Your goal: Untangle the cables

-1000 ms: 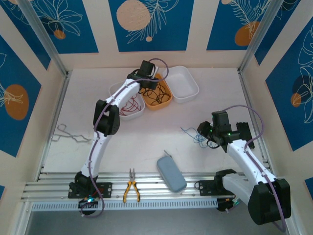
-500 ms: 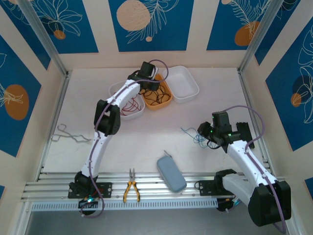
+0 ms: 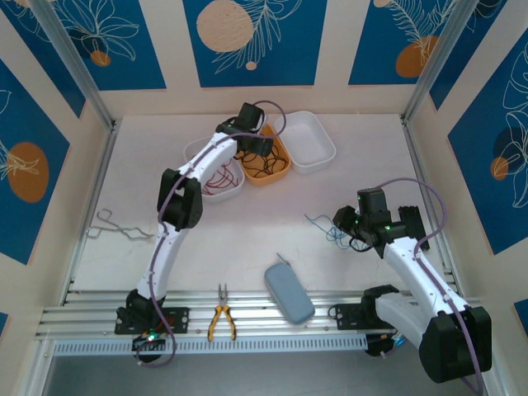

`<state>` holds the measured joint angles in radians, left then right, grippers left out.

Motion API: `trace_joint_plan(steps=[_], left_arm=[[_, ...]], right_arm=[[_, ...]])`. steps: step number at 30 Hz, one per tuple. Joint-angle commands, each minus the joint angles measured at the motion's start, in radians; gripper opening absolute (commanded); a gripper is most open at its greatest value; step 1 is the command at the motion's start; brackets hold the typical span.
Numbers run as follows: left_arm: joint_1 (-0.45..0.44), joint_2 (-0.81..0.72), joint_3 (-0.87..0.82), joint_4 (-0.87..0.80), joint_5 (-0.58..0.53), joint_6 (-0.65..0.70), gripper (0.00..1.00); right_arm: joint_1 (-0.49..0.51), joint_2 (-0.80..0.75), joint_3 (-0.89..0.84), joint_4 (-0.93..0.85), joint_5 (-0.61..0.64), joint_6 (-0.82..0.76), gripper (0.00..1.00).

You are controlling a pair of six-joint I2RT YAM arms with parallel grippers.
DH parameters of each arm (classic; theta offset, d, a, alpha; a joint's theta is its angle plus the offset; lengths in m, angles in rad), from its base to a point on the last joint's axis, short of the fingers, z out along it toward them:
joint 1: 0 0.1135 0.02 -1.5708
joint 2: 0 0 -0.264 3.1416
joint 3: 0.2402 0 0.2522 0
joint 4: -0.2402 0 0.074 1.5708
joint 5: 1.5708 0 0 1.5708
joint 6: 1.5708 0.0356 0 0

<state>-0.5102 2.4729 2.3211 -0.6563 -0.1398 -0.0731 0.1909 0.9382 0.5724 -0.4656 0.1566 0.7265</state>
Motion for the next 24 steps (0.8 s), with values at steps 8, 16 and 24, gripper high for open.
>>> trace_joint_plan(steps=[8,16,24], left_arm=[[-0.078,-0.446,-0.520,0.061,0.069,-0.158,0.68],[-0.095,-0.430,-0.616,0.108,0.113,-0.220,0.56],[-0.095,-0.346,-0.534,0.093,0.102,-0.206,0.42]], right_arm=[[0.012,-0.052,0.020,-0.057,-0.002,0.005,0.30],[0.016,-0.070,0.024,-0.088,0.009,0.004,0.30],[0.016,-0.093,0.022,-0.108,0.026,0.004,0.30]])
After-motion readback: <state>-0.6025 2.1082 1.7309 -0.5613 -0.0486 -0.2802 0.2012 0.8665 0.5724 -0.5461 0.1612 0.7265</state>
